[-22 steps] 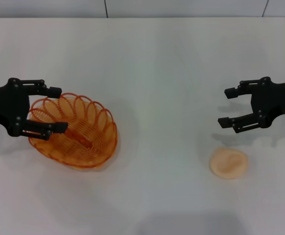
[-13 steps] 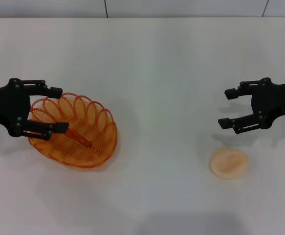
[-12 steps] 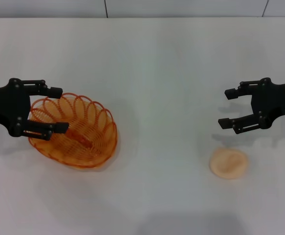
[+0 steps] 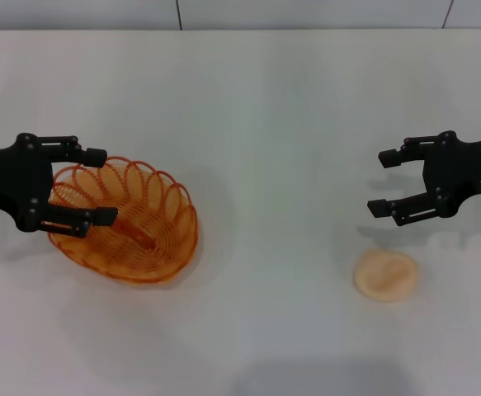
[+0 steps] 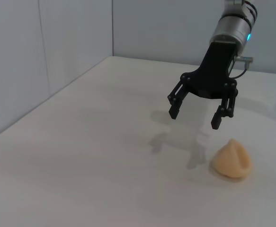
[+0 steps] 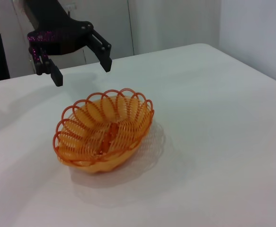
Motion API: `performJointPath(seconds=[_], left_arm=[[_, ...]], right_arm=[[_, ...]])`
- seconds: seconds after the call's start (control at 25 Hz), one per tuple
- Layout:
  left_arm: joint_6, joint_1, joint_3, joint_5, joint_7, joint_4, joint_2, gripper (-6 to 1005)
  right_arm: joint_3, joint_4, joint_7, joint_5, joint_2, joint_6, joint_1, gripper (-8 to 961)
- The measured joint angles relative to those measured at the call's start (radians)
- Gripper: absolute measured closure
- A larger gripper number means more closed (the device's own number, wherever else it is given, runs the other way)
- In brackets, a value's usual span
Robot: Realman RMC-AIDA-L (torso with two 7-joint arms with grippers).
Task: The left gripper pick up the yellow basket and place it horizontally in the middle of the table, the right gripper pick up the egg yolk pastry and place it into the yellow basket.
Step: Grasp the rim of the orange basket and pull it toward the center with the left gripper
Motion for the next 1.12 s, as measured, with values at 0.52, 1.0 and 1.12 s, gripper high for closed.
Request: performJointPath(seconds=[0.52,1.0,1.12], left_arm=[[0.005,-0.009,0.007,0.142,-0.519,0.273,-0.025,135],[-0.012,-0.120,0.012,0.468,-0.886,0.418,-0.042,135],[-0.069,-0.132,0.037,0.546,-0.889,0.401,-0.062,135]], right_arm=[[0.005,0.000,-0.010,0.003,-0.003,0.004,-0.010,112],[-0.017,0.000,-0.014,0.007,0.002,-0.002,-0.010,112],[-0.029,0.000,-0.014,0.007,0.003,0.002,-0.007,112]])
